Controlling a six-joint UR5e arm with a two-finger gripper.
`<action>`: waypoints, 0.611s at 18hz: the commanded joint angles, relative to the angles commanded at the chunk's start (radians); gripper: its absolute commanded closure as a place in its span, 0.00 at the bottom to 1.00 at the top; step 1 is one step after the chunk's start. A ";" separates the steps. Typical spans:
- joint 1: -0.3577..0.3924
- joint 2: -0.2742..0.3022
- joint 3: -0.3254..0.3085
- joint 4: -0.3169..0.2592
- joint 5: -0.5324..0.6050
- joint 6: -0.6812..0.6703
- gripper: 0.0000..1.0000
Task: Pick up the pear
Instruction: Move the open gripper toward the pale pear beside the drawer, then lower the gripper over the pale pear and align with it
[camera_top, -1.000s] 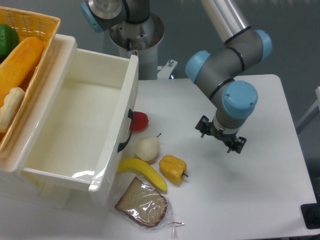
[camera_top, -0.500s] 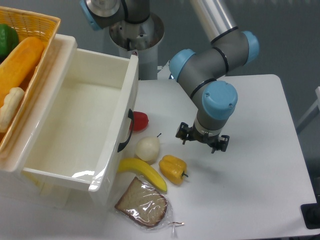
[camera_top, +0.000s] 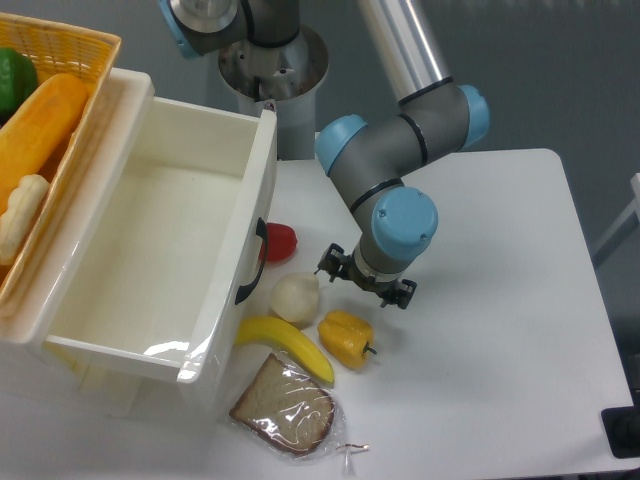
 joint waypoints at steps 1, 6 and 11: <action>0.002 0.002 0.005 -0.014 -0.008 0.002 0.04; -0.003 0.002 0.012 -0.025 -0.052 -0.003 0.10; -0.003 0.003 0.011 -0.043 -0.052 0.002 0.40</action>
